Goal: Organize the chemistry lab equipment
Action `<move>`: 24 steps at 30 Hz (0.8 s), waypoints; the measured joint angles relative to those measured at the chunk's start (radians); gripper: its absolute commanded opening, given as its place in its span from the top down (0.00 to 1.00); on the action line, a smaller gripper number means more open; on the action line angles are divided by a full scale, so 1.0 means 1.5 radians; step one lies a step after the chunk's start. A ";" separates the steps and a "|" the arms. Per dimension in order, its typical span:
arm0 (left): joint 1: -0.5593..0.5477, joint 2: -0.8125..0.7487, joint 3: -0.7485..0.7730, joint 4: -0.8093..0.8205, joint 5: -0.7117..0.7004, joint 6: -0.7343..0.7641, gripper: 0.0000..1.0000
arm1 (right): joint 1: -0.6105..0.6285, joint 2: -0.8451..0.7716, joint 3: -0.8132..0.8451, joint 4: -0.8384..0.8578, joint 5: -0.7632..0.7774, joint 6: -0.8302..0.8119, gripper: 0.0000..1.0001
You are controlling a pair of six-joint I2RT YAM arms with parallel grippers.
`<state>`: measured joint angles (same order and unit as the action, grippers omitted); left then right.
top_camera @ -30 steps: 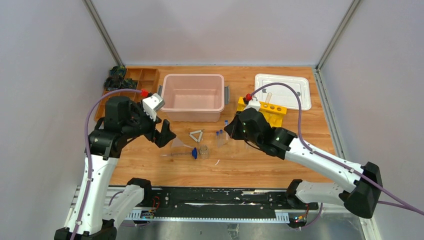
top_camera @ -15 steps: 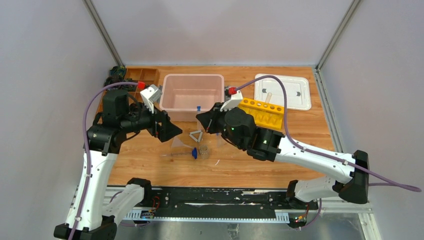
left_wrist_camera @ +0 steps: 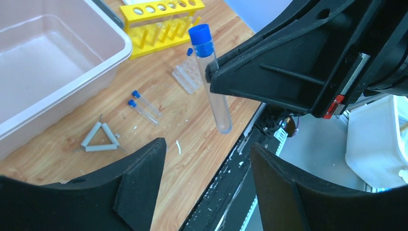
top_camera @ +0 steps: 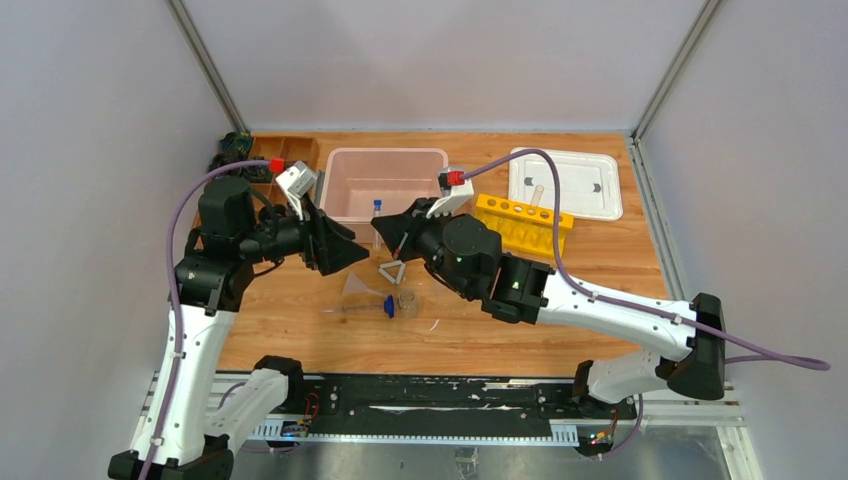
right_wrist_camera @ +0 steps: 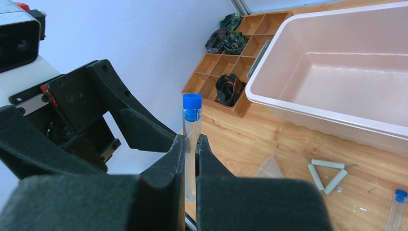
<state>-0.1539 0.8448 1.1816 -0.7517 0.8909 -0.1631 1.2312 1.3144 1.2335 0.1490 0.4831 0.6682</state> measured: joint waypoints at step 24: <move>0.000 0.025 -0.022 0.038 0.047 -0.036 0.87 | 0.018 0.049 0.019 0.072 -0.008 0.003 0.74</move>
<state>-0.1539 0.8818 1.1492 -0.6941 0.9607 -0.2165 1.2583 1.3872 1.2617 0.2565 0.4713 0.6724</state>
